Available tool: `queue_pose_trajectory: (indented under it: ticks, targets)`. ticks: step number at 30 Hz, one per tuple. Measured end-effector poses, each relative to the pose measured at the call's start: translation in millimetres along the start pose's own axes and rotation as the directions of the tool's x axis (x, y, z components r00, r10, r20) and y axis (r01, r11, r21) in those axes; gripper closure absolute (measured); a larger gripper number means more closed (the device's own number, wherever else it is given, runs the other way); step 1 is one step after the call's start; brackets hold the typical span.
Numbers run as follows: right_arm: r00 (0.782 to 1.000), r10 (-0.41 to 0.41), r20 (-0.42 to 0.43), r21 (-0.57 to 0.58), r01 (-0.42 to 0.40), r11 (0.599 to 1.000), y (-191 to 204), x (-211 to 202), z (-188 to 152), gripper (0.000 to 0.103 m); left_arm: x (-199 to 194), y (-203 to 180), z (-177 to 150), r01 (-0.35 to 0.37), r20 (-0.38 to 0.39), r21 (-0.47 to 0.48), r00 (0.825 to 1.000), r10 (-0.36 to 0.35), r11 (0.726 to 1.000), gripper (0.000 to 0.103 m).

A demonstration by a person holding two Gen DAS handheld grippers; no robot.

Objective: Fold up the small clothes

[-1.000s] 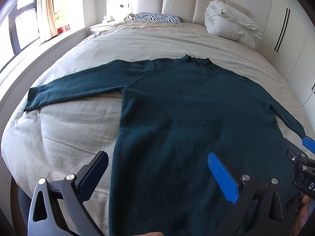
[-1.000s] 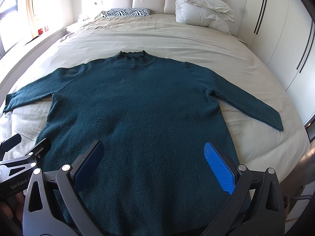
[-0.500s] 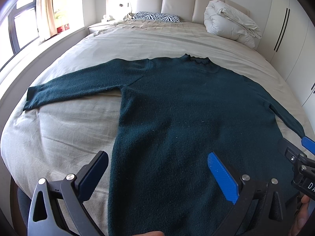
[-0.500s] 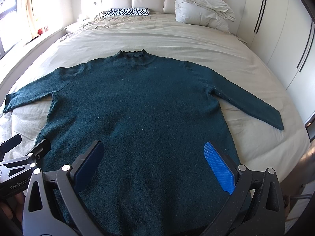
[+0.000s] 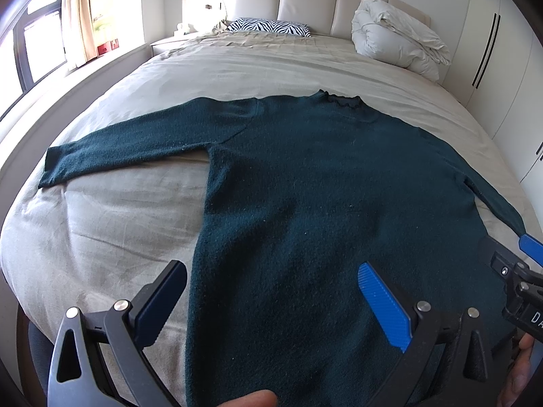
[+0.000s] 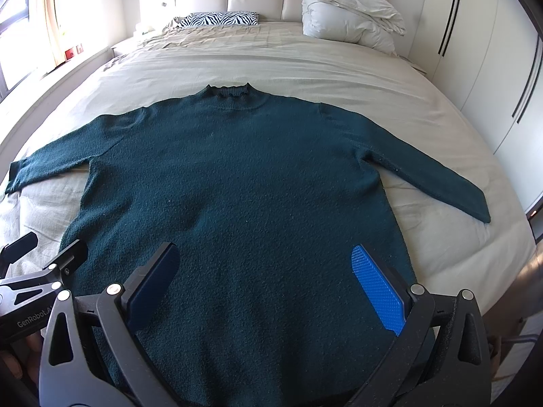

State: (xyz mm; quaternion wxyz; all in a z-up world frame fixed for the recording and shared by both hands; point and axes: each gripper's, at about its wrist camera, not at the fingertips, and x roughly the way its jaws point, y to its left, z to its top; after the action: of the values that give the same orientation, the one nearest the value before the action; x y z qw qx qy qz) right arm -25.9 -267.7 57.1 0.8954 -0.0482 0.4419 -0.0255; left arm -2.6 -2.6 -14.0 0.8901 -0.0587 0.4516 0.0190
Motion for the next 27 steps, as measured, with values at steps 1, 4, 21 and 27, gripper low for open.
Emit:
queue_pose_trajectory:
  ticks: [1,4,21,27]
  targets:
    - [1.0,0.0,-0.001,0.001,0.0,1.0,1,1,0,0.0,2,2,0,0.002,-0.01,-0.007,1.0,-0.002,1.0,0.0]
    - [1.0,0.003,-0.004,0.001,-0.003,1.0,3,3,-1,0.0,4,5,0,0.0,-0.016,-0.024,1.0,0.0,1.0,0.0]
    - [0.982,0.143,0.119,0.071,-0.152,0.986,-2,-13,11,0.0,32,77,10,0.387,-0.005,-0.362,0.909,-0.417,0.848,0.0]
    - [0.962,0.188,0.196,0.064,-0.204,0.977,0,-27,19,0.0,34,122,24,0.348,-0.007,-0.406,0.923,-0.384,0.845,0.0]
